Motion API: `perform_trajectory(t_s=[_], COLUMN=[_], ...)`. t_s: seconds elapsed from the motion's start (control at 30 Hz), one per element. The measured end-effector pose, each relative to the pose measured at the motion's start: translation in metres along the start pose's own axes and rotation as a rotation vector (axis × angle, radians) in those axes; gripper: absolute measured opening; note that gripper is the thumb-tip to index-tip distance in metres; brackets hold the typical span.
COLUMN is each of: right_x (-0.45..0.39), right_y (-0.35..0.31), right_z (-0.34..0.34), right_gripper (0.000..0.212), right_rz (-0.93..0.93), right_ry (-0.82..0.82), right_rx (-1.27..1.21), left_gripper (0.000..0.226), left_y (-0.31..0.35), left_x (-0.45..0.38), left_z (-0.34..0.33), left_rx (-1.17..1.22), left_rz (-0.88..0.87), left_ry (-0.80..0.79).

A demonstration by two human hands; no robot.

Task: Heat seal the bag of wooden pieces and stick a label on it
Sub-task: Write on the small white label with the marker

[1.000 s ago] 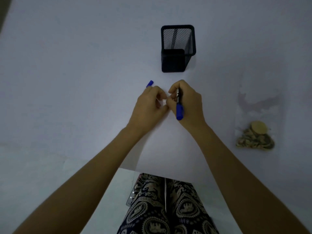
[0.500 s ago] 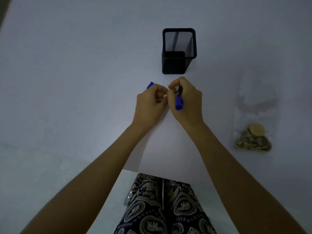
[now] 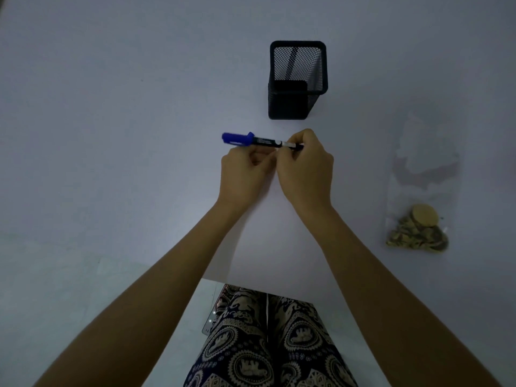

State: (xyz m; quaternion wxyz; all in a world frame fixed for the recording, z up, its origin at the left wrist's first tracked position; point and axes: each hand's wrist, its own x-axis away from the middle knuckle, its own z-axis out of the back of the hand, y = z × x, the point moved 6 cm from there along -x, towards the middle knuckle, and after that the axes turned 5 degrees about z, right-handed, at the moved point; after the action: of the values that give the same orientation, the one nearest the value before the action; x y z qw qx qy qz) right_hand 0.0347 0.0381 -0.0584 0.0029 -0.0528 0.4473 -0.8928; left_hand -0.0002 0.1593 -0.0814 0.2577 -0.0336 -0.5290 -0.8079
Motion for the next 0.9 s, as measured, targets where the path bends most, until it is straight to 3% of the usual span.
perform_trajectory(t_s=[0.23, 0.4, 0.5, 0.6, 0.73, 0.9], right_x=[-0.001, -0.001, 0.002, 0.005, 0.010, 0.009], right_y=[0.004, 0.012, 0.013, 0.016, 0.016, 0.026], right_z=[-0.003, 0.001, 0.003, 0.000, -0.010, -0.028], right_gripper=[0.006, 0.038, 0.042, 0.046, 0.032, 0.006], right_rz=[-0.052, -0.168, -0.214, -0.162, -0.028, -0.047], right_ry=[-0.060, -0.052, -0.088, -0.114, -0.060, 0.003], right_rx=[-0.032, -0.211, -0.345, -0.310, -0.370, -0.541], left_gripper=[0.015, 0.016, 0.017, 0.015, 0.013, 0.010], left_y=[0.000, -0.002, -0.002, 0.001, -0.001, -0.010], left_x=[-0.003, 0.000, 0.004, 0.010, 0.021, 0.025], left_z=[0.002, 0.002, 0.002, 0.002, -0.002, -0.005], left_rx=[-0.060, -0.183, -0.238, -0.301, -0.378, -0.394], left_rz=[-0.069, -0.127, -0.157, -0.225, -0.302, -0.332], left_ry=[-0.036, -0.072, -0.075, -0.019, 0.041, 0.084])
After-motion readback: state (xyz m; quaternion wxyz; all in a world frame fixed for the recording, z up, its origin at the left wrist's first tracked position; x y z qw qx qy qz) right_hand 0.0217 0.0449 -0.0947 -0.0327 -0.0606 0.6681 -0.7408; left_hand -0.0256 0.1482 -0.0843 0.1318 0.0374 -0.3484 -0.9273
